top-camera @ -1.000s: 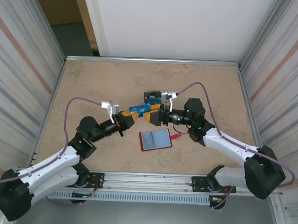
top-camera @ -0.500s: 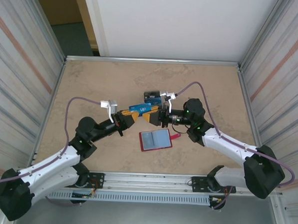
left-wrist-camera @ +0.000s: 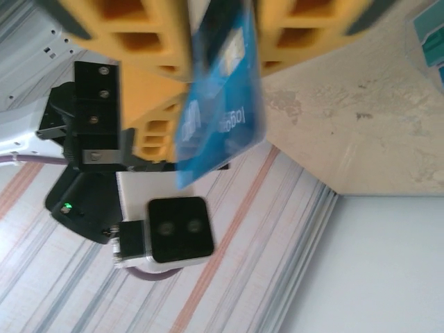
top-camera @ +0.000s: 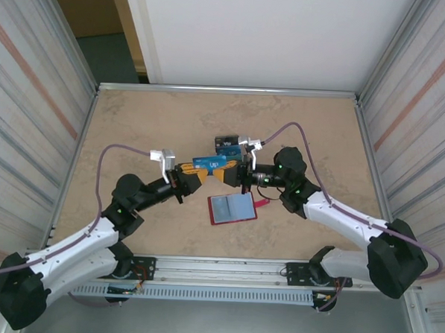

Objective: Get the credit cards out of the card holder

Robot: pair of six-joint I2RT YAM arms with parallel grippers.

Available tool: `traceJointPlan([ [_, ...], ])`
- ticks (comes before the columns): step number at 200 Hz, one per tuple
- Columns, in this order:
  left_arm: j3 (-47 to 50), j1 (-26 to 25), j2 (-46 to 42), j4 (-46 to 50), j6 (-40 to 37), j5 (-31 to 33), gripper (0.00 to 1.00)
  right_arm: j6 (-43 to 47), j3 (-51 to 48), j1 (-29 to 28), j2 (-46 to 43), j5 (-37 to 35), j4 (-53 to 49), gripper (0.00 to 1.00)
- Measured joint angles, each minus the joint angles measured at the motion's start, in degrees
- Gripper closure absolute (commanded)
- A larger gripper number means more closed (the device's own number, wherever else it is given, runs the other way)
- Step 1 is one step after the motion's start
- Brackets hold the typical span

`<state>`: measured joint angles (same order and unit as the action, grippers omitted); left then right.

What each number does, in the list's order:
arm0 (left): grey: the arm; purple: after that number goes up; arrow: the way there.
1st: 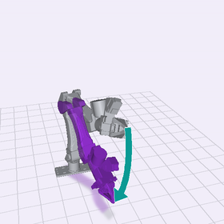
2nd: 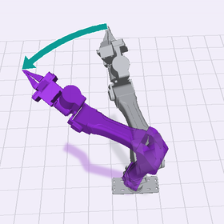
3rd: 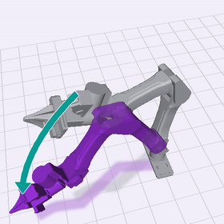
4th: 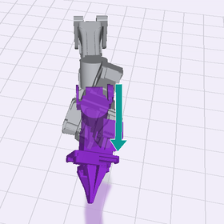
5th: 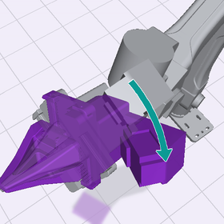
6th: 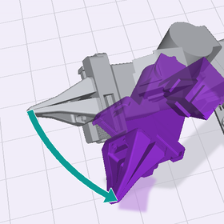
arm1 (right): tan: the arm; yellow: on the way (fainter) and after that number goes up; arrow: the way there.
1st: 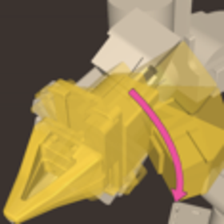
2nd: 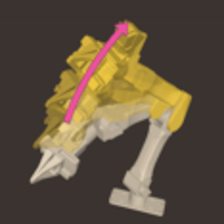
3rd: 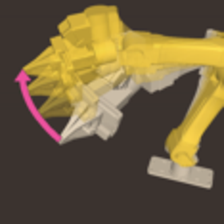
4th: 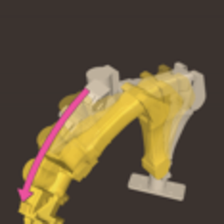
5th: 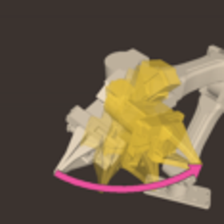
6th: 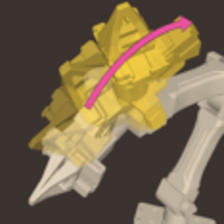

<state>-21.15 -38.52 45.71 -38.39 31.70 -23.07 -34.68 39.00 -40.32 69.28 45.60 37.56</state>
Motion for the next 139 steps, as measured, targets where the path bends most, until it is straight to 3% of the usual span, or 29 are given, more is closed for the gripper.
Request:
traceJointPlan([
  [14,-0.87,0.22,-1.18,4.11,-1.70,0.20,0.41,1.27,0.00,-0.13,-1.64,-0.81,-1.79,1.00],
  [28,-2.99,0.22,-2.89,9.73,-4.61,0.33,0.35,2.71,0.00,-0.17,-3.32,-1.22,-4.13,1.00],
  [78,-21.05,0.33,-4.72,35.56,-20.26,0.22,0.36,9.31,0.00,-0.20,-8.76,-3.26,-15.32,1.00],
  [139,-40.48,0.31,9.18,58.12,-34.49,-10.14,0.41,14.99,0.02,-0.33,-13.86,-3.80,-24.52,1.00],
])
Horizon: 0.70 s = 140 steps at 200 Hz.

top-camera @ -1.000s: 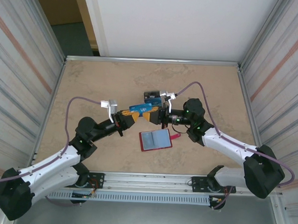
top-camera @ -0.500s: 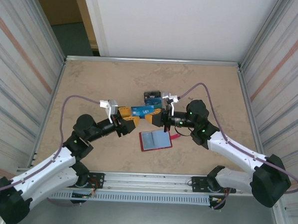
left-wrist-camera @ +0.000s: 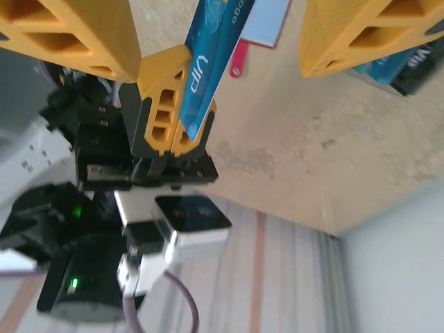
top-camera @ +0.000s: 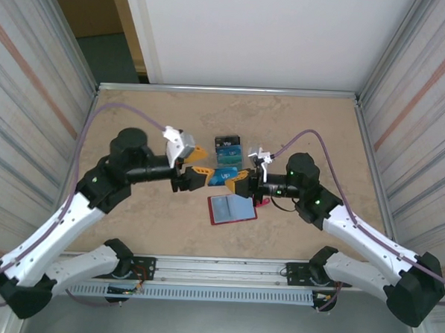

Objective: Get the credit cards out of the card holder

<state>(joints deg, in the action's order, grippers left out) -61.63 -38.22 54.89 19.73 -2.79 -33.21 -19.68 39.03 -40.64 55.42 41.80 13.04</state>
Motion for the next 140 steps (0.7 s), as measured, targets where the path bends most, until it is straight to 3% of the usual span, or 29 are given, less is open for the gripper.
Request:
traceJointPlan([
  [34,-5.05,-0.85,7.82,7.28,-5.11,-3.87,0.45,1.42,0.15,-0.50,-0.50,0.02,-2.49,1.00],
  [68,-9.79,-2.38,12.59,12.00,-9.66,-5.79,0.56,2.36,0.20,-0.66,-0.50,0.04,-3.32,1.00],
  [121,-11.89,-2.69,16.37,16.55,-14.14,-6.19,0.58,2.64,0.20,-0.66,-0.50,0.04,-3.37,1.00],
  [140,-11.89,-2.69,16.46,17.66,-14.97,-6.12,0.82,2.82,0.20,-0.66,-0.50,0.02,-3.39,1.00],
])
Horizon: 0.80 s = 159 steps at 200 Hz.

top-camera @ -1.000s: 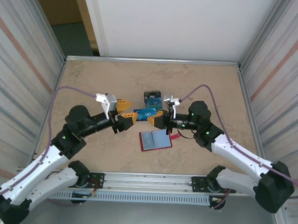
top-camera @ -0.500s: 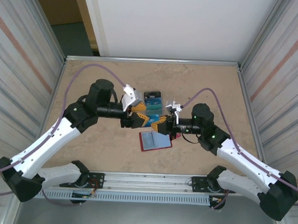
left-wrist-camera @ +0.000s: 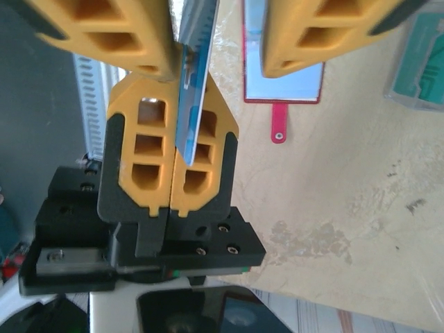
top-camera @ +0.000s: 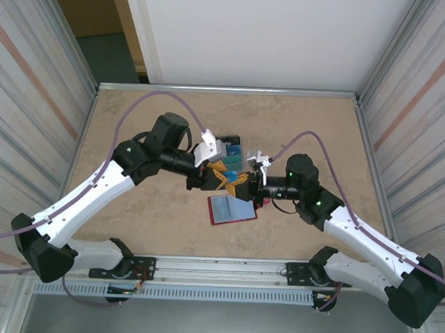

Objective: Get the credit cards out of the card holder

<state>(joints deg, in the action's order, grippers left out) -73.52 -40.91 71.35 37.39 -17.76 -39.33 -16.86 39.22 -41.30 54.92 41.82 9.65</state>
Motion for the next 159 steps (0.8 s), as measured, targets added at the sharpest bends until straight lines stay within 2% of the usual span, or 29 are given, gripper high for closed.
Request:
traceJointPlan([
  [13,0.00,-0.04,0.00,0.44,-0.76,-0.22,0.93,0.07,0.00,0.00,0.00,-0.48,-0.28,1.00],
  [31,-0.02,-0.46,-0.04,0.85,-1.66,-0.31,1.00,0.66,0.00,0.04,0.00,-1.16,-0.90,1.00],
  [49,-0.02,-0.46,-0.04,0.90,-1.81,-0.07,1.00,0.98,0.00,0.00,0.00,-1.64,-1.01,1.00],
  [73,0.00,-0.39,-0.04,0.46,-1.90,0.81,1.00,1.07,0.00,0.00,0.00,-3.21,-1.20,0.66],
  [91,0.02,0.70,-0.11,-0.35,-1.95,2.99,1.00,1.62,0.02,0.00,-0.22,-4.76,-1.95,0.46],
  [120,0.66,4.72,-0.09,-3.93,-2.25,5.42,1.00,2.27,0.13,0.02,-1.25,-8.68,-3.87,0.33],
  [159,-0.17,9.81,4.55,-9.79,-5.86,8.57,1.00,1.95,0.17,-0.11,-1.95,-16.85,-6.34,0.27],
])
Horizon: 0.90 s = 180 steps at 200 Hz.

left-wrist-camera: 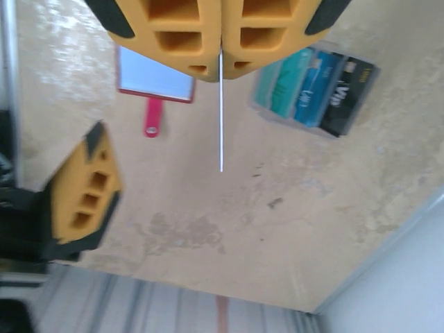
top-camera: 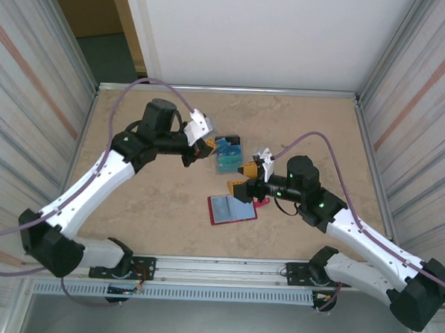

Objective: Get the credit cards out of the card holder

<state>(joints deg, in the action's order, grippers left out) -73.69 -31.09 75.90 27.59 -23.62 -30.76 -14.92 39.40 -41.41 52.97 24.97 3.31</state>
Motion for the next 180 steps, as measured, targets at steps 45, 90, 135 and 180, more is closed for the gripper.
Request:
traceJointPlan([
  [45,-6.95,2.16,14.29,-4.13,-6.82,0.87,1.00,-1.64,0.00,0.00,-0.15,-8.81,-1.66,0.21],
  [90,-16.00,3.58,27.65,-5.60,-12.57,0.61,1.00,-3.32,-0.02,0.00,-1.33,-14.01,-2.60,0.14],
  [135,-20.06,3.67,35.91,-5.11,-15.63,-0.17,1.00,-4.83,-0.15,0.00,-3.56,-17.73,-3.76,0.03],
  [180,-20.92,3.67,38.75,-3.67,-17.46,-1.14,1.00,-5.95,-1.09,0.00,-5.11,-20.04,-3.98,0.01],
])
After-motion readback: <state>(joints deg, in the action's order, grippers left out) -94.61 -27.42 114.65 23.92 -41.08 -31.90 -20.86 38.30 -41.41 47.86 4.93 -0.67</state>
